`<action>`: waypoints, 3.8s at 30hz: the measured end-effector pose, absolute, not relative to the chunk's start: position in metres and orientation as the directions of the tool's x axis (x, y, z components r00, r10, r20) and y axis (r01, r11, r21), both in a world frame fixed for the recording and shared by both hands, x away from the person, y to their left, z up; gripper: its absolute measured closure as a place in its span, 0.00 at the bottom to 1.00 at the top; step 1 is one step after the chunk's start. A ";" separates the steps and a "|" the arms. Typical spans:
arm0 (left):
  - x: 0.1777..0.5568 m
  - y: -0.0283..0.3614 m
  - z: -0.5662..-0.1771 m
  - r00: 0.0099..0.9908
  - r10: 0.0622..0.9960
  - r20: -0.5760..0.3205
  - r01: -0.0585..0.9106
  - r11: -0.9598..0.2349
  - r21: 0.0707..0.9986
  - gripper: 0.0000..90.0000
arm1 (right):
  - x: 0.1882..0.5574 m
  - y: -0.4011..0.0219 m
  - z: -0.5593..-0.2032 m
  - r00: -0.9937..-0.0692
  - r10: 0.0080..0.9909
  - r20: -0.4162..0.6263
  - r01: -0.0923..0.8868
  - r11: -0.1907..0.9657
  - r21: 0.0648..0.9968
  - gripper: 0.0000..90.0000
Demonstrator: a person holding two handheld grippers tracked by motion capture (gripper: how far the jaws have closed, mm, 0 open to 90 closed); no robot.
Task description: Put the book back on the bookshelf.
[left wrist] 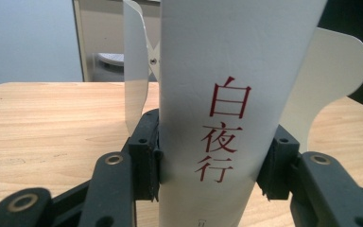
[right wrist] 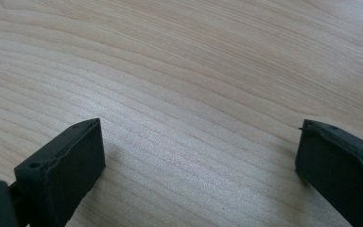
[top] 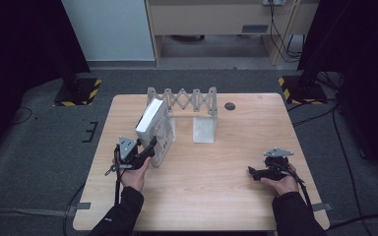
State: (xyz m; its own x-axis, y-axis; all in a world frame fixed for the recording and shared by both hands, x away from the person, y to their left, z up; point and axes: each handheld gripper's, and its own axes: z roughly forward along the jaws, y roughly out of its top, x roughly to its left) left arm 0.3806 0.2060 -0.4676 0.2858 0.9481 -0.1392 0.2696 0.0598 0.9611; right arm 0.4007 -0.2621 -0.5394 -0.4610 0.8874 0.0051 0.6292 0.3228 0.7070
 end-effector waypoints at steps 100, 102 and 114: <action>0.449 0.202 -0.456 0.267 0.953 -0.143 0.203 0.089 0.975 0.57 | 0.401 -0.262 -0.539 -0.472 0.882 0.005 0.627 0.332 0.705 0.03; 0.448 0.200 -0.455 0.270 0.954 -0.133 0.205 0.079 0.976 0.57 | 0.401 -0.262 -0.539 -0.471 0.882 0.005 0.627 0.332 0.705 0.03; 0.436 0.193 -0.464 0.301 0.947 -0.111 0.177 0.058 0.982 0.54 | 0.401 -0.262 -0.539 -0.469 0.883 0.004 0.624 0.328 0.709 0.03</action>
